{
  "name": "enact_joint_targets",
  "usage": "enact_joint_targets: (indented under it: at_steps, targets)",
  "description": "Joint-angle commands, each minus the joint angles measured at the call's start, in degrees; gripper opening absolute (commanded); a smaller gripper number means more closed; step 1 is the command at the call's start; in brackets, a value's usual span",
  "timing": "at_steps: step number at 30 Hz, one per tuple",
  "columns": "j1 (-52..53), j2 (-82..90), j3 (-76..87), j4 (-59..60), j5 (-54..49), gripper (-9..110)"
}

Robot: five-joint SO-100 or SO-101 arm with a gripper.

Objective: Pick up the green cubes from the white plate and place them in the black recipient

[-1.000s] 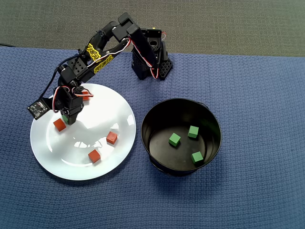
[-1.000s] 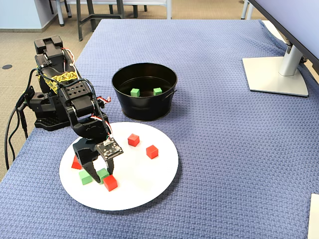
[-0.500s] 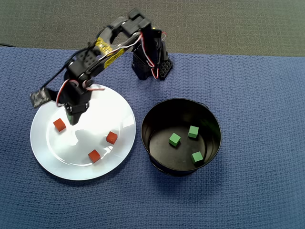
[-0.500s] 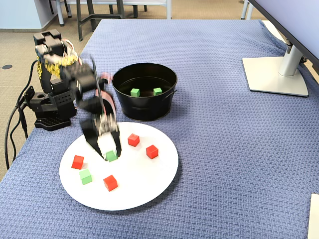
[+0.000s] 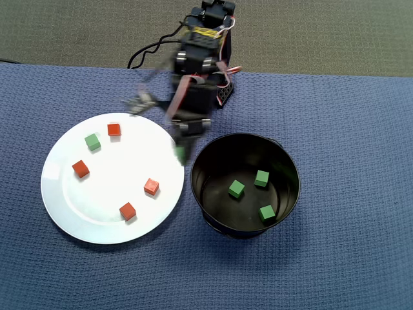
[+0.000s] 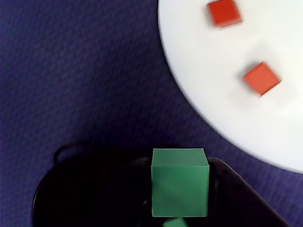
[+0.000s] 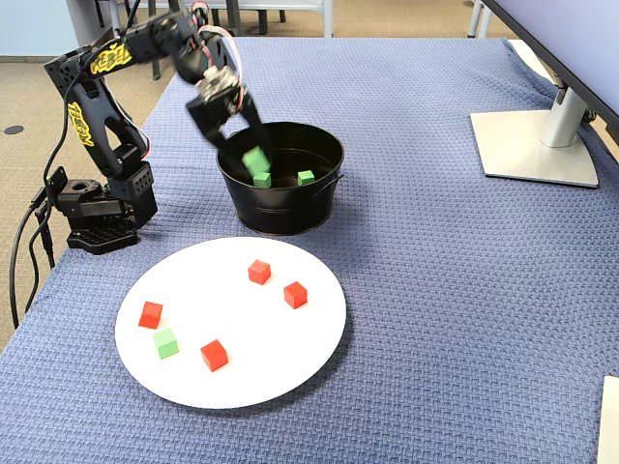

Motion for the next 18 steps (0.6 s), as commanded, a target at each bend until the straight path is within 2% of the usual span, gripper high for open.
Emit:
enact_joint_targets:
  at_steps: [1, 2, 5, 8, 12, 15, 18]
  targets:
    - [-13.89, 4.57, 4.92, -3.87, 10.37, 0]
    - [-16.26, 4.57, 6.68, -5.27, 11.87, 1]
    - [-21.62, 1.67, 8.96, -6.42, 12.74, 33]
    - [-21.36, 0.53, 7.91, -6.50, 12.30, 35]
    - [-12.92, -0.35, 0.97, -2.81, 6.15, 35]
    - [-3.52, -1.85, -5.10, 3.87, -4.39, 32]
    - [8.26, 0.09, -2.72, 2.46, -20.65, 31]
